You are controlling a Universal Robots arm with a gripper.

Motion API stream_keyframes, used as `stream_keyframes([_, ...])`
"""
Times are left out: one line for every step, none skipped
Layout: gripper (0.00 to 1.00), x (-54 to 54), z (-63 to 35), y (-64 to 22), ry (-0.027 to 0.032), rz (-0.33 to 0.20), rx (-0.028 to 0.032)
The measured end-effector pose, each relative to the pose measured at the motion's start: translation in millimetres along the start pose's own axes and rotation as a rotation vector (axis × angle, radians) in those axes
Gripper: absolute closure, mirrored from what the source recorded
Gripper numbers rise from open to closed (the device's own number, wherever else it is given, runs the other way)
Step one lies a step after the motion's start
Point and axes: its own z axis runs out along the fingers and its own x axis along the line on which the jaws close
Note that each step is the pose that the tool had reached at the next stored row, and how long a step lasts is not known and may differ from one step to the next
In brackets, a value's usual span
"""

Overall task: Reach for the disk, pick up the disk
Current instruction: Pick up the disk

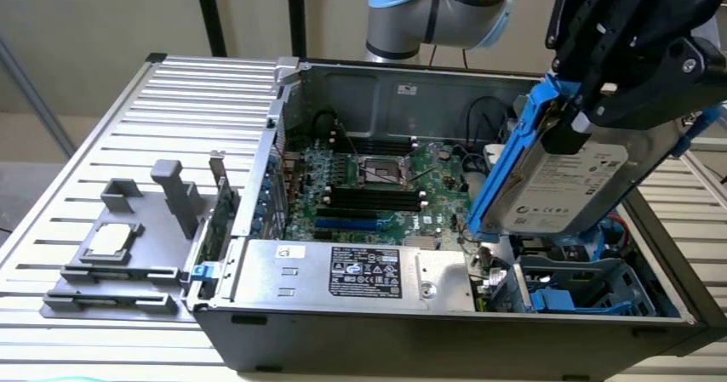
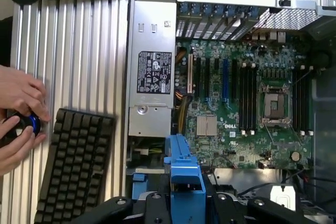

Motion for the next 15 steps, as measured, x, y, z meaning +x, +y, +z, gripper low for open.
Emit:
stream_keyframes([0.67, 2.9, -0.4, -1.7, 0.0001, 0.0, -0.0006])
stream_keyframes([0.67, 5.7, -0.8, -3.7, 0.0002, 0.0, -0.001])
stream_keyframes([0.67, 8.6, -1.2, -6.1, 0.0001, 0.0, -0.0013])
stream_keyframes([0.67, 11.2, -1.5, -8.6, 0.0001, 0.0, -0.0015])
stream_keyframes([0.67, 13.5, -1.9, -11.3, 0.0001, 0.0, -0.0017])
stream_keyframes([0.67, 15.8, -2.3, -14.4, 0.0001, 0.0, -0.0018])
stream_keyframes([0.67, 17.9, -2.6, -17.9, 0.0001, 0.0, -0.0018])
stream_keyframes([0.67, 19.7, -3.0, -22.1, 0.0001, 0.0, -0.0018])
stream_keyframes([0.67, 21.3, -3.4, -26.9, 0.0, 0.0, -0.0018])
stream_keyframes([0.67, 22.3, -3.7, -31.4, -0.0004, 0.0, -0.0018])
stream_keyframes([0.67, 23.1, -4.0, -36.1, -0.0012, 0.0, -0.0018])
stream_keyframes([0.67, 23.6, -4.2, -40.5, -0.0021, 0.0, -0.0018])
stream_keyframes([0.67, 23.9, -4.5, -45.0, -0.0027, 0.0, -0.0018])
stream_keyframes([0.67, 24.0, -4.8, -49.5, -0.0034, 0.0, -0.0018])
stream_keyframes([0.67, 24.2, -5.1, -54.0, -0.0041, 0.0, -0.0017])
